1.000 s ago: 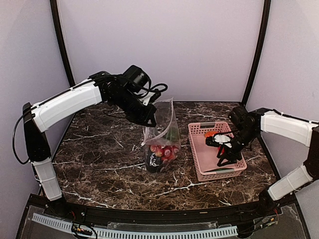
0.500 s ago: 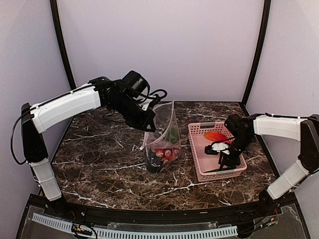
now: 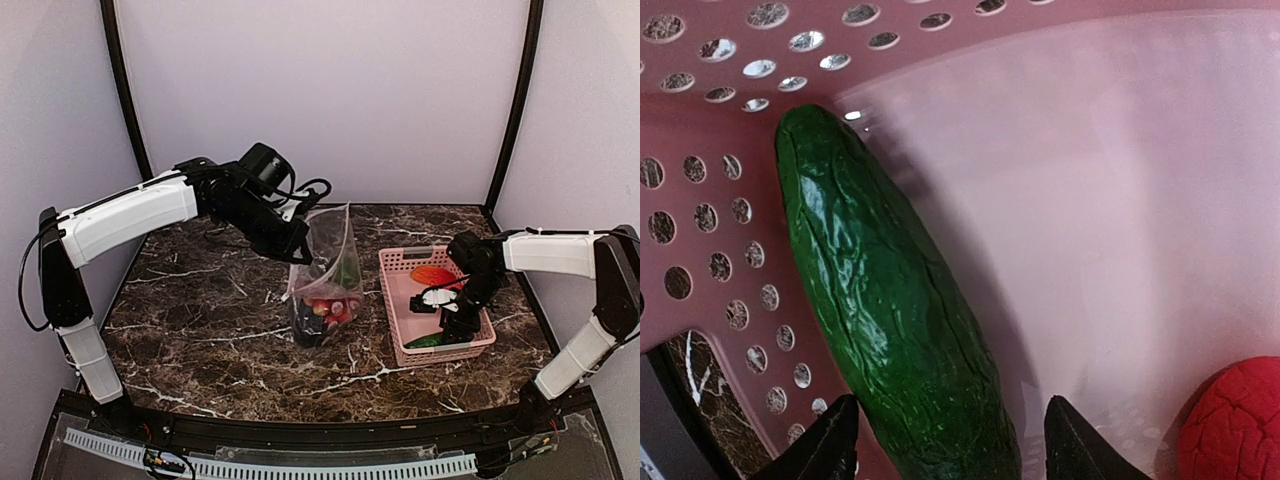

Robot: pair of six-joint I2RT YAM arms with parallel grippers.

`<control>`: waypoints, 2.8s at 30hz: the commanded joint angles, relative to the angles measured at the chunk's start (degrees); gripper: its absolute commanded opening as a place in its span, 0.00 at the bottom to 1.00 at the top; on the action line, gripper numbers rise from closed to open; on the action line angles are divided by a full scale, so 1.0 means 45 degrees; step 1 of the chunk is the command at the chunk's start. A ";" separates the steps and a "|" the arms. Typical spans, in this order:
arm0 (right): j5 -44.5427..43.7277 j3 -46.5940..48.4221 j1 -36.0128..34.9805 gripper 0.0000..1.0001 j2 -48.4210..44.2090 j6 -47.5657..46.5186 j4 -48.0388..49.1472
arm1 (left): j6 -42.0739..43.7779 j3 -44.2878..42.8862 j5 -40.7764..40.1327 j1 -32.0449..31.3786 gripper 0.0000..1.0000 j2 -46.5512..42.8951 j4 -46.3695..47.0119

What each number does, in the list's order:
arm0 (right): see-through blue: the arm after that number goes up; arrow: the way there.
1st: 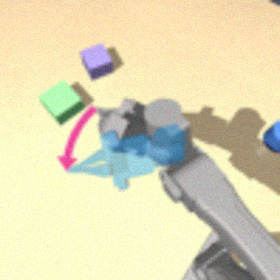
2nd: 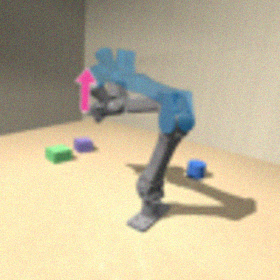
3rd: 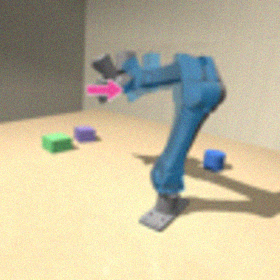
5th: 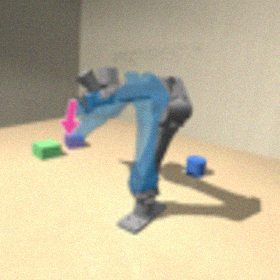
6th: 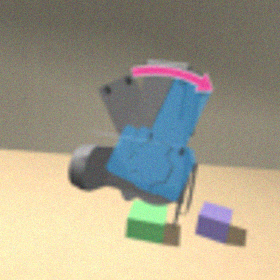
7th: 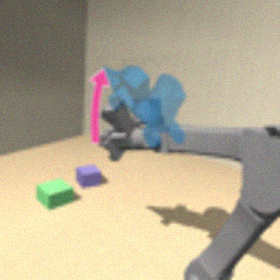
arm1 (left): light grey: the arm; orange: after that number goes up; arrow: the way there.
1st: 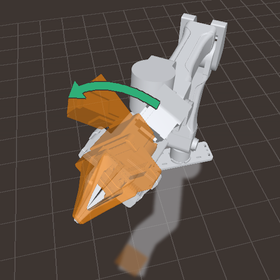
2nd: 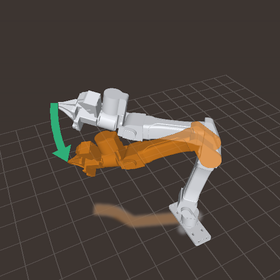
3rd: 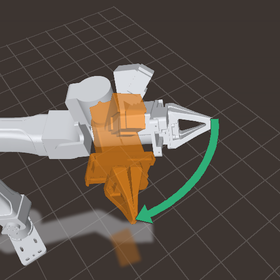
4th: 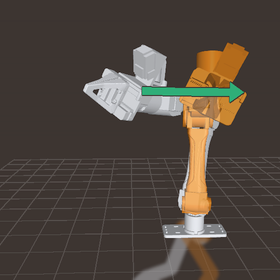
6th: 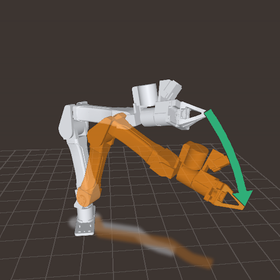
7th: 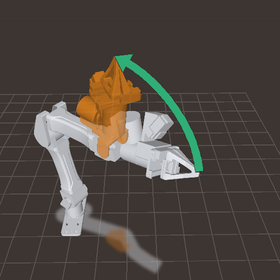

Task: Place the food in the zip-top bag and seal the zipper
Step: Pick up the fake vegetable from the bin, then place the fake vegetable in the zipper food storage bag.

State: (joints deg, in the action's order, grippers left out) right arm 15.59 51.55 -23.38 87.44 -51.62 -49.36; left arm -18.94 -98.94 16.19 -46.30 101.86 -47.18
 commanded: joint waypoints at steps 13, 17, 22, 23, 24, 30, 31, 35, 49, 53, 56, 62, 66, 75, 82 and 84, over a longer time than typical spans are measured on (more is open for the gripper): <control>-0.0368 0.0433 -0.0106 0.54 0.0250 -0.0113 0.0299 | -0.0457 0.0745 0.0499 0.0153 0.01 -0.0910 0.0584; -0.0478 0.0459 -0.0170 0.57 0.0530 -0.0142 0.0489 | -0.0586 0.0891 0.0700 0.0172 0.01 -0.0990 0.0856; -0.0470 0.0634 -0.0239 0.53 0.0701 -0.0014 0.0559 | -0.0675 0.0969 0.0855 0.0173 0.01 -0.1039 0.0942; -0.0335 0.0710 -0.0248 0.51 0.0632 0.0020 0.0550 | -0.0733 0.1048 0.0973 0.0182 0.01 -0.1099 0.0996; -0.0252 0.0771 -0.0251 0.48 0.0555 0.0034 0.0507 | -0.0772 0.1097 0.1013 0.0190 0.01 -0.1126 0.1130; -0.0533 0.1223 -0.0251 0.38 -0.0108 0.0091 -0.0112 | -0.0934 0.1270 0.1033 0.0211 0.01 -0.1286 0.1278; -0.0575 0.1360 -0.0244 0.38 -0.0270 0.0070 -0.0298 | -0.0941 0.1280 0.1052 0.0211 0.01 -0.1278 0.1291; -0.0698 0.2131 -0.0230 0.37 -0.0920 0.0042 -0.1055 | -0.0981 0.1301 0.1053 0.0231 0.01 -0.1273 0.1395; 0.5135 0.9069 -0.1125 0.32 -0.0711 0.1707 -0.3158 | -0.1339 0.0822 0.1212 0.0325 0.01 -0.0712 0.1542; 0.5568 1.0474 -0.1751 0.32 -0.0251 0.2066 -0.2687 | -0.1331 0.0409 0.1204 0.0321 0.01 -0.0610 0.1303; 0.6216 1.1297 -0.2142 0.32 -0.0032 0.2900 -0.1718 | -0.1200 0.0209 0.1103 0.0319 0.01 -0.0579 0.1113; 0.8241 1.1807 -0.2529 0.34 0.0479 0.5197 0.0734 | -0.1075 -0.0222 0.0923 0.0325 0.01 -0.0571 0.0915; 0.9619 1.1956 -0.2635 0.34 0.1102 0.6241 0.1807 | -0.1137 -0.0241 0.1106 0.0358 0.01 -0.0596 0.0989; 1.0649 1.0102 -0.2657 0.39 0.1744 1.0944 0.7835 | -0.1870 0.0223 0.1624 0.0358 0.01 -0.0982 0.1811; 1.0412 0.9242 -0.2676 0.39 0.2302 1.1336 0.9497 | -0.2091 0.0446 0.1493 0.0362 0.01 -0.1359 0.2246; 1.0549 0.8892 -0.2668 0.41 0.2358 1.1458 0.9960 | -0.2157 0.0551 0.1498 0.0380 0.01 -0.1442 0.2335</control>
State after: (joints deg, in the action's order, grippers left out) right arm 62.00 94.15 -34.87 97.17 -3.07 -12.38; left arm -27.92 -97.95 22.15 -44.77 99.24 -39.03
